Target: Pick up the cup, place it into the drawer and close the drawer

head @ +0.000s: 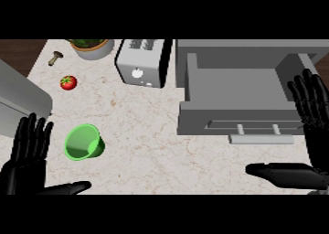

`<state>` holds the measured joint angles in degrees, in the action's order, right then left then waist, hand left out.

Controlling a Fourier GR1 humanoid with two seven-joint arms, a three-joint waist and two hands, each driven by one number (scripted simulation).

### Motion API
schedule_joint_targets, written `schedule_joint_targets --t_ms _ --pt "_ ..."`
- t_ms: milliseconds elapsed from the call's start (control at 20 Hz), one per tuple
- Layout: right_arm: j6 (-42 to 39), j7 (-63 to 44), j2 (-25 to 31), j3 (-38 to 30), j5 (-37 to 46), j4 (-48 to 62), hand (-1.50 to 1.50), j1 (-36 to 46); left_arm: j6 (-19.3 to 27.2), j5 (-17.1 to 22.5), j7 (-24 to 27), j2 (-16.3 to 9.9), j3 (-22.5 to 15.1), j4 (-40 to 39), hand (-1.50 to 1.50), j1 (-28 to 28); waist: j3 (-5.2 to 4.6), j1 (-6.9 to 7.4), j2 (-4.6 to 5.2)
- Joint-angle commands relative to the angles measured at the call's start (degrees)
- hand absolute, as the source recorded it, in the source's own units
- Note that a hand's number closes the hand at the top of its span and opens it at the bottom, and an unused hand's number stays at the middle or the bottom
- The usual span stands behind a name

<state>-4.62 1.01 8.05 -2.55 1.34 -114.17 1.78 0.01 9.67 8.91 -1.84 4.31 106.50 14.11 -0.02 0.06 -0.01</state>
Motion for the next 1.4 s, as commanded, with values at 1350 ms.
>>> schedule_joint_targets --t_ms 1350 --pt "-4.8 -0.94 0.61 -4.85 -2.97 1.32 -1.5 1.87 -6.78 -1.15 41.7 -7.62 14.54 -70.66 -1.5 -22.24 -0.01 -0.24 0.04"
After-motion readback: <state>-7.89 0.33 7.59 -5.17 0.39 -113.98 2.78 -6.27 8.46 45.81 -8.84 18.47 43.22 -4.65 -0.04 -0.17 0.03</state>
